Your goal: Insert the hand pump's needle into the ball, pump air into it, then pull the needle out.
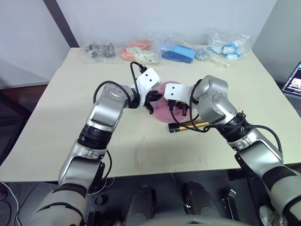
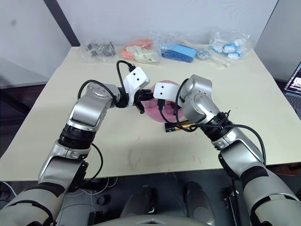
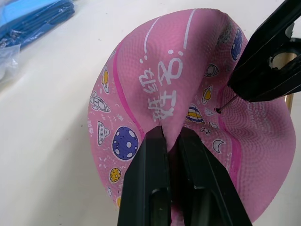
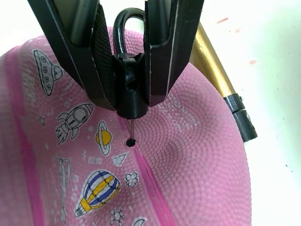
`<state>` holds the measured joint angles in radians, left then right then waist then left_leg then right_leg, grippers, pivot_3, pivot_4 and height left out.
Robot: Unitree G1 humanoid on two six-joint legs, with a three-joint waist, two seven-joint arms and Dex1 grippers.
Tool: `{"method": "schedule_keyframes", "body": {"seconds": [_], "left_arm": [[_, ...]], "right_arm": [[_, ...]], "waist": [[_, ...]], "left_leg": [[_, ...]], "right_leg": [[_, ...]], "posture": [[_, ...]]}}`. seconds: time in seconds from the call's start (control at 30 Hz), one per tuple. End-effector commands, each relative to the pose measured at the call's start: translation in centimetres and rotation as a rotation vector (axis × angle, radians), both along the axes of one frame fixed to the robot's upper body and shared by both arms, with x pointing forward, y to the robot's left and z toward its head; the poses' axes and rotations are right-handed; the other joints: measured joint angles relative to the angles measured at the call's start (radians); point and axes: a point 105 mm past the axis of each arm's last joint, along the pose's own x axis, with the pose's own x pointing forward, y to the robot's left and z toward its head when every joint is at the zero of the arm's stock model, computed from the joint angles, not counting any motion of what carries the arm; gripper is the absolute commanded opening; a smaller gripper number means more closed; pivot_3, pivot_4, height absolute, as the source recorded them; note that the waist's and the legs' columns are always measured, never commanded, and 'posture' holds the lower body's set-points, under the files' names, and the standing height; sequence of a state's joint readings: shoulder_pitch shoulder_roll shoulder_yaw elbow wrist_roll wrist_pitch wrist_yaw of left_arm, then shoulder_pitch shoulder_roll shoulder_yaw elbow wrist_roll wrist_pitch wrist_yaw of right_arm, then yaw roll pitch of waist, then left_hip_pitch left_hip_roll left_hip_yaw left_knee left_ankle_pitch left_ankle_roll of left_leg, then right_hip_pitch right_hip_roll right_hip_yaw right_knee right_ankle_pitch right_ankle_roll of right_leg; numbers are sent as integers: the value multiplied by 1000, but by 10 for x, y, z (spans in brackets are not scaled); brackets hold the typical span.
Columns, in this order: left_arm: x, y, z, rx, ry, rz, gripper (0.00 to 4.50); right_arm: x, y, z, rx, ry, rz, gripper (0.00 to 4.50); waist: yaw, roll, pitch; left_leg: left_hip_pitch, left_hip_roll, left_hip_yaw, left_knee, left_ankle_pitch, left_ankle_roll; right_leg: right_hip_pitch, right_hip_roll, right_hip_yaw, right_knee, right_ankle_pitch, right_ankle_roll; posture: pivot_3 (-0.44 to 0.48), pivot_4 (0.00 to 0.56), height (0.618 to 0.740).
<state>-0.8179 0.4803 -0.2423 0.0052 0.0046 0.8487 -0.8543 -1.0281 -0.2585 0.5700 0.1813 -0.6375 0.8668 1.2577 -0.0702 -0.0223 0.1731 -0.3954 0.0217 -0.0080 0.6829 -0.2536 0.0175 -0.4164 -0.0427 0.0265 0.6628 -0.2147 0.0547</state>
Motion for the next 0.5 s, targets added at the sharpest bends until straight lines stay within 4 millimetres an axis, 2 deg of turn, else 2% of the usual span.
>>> {"method": "schedule_keyframes", "body": {"seconds": [0.03, 0.3, 0.5], "left_arm": [[-16, -24, -3, -37, 35, -118, 21], [-16, -21, -12, -23, 53, -108, 21], [-17, -21, -13, -37, 67, -102, 21]], "right_arm": [[-11, 26, -7, 56, 69, 84, 345], [-8, 35, 0, 69, 67, 106, 345], [-8, 41, -6, 40, 80, 131, 345]], "waist": [[-1, 0, 0], [-3, 0, 0], [-4, 0, 0]], "left_leg": [[0, 0, 0, 0, 0, 0], [2, 1, 0, -1, 0, 0], [3, 1, -1, -2, 0, 0]], "right_leg": [[0, 0, 0, 0, 0, 0], [0, 2, 2, 0, 0, -1], [0, 4, 3, 0, 0, 0]], "posture": [[0, 150, 740], [0, 150, 740], [0, 150, 740]]}}
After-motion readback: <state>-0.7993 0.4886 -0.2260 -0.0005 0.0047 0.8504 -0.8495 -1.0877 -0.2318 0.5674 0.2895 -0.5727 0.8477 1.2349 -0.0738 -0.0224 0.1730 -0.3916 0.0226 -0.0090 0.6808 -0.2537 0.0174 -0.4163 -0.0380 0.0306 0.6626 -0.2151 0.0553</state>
